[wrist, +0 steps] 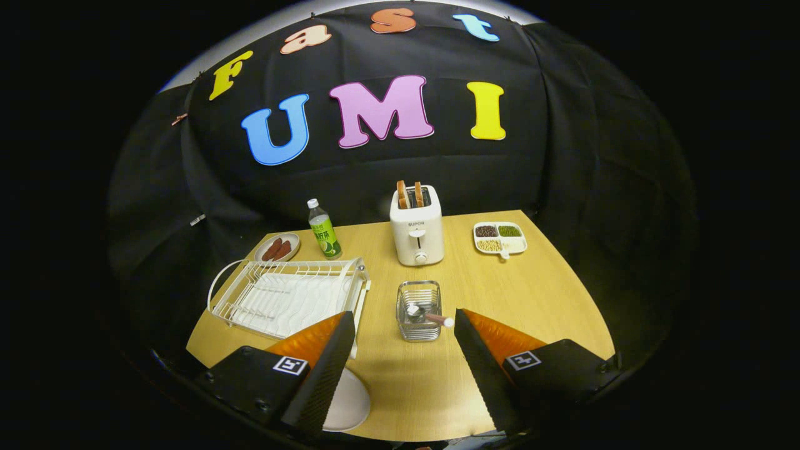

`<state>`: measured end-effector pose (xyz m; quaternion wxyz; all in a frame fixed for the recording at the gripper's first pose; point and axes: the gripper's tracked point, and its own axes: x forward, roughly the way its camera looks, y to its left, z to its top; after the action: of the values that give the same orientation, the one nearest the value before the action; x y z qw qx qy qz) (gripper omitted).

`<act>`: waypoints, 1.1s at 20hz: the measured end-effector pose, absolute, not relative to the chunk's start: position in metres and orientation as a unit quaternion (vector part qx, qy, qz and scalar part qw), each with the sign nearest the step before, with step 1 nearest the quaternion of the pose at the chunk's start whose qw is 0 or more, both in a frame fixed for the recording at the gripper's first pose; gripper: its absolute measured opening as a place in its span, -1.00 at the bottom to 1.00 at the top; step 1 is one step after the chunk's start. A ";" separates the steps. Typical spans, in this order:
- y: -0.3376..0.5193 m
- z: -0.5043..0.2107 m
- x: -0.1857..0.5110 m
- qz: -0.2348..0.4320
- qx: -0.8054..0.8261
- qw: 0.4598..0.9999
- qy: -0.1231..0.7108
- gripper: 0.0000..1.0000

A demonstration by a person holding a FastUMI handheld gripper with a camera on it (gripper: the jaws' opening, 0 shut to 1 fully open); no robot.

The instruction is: Take the plate from the dish rack, then take the spoon from the basket and place it into the plate.

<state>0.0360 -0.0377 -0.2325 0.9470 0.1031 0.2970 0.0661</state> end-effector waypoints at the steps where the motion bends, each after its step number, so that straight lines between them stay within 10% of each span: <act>1: -0.042 -0.232 0.044 0.067 0.098 0.948 0.295 0.97; 13: -0.034 -0.330 0.069 0.126 0.067 0.911 0.386 0.93; 22: -0.026 -0.364 0.070 0.122 0.083 0.888 0.435 -0.14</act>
<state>0.0698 -0.0260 -0.3644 0.8883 0.0826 0.4351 0.1220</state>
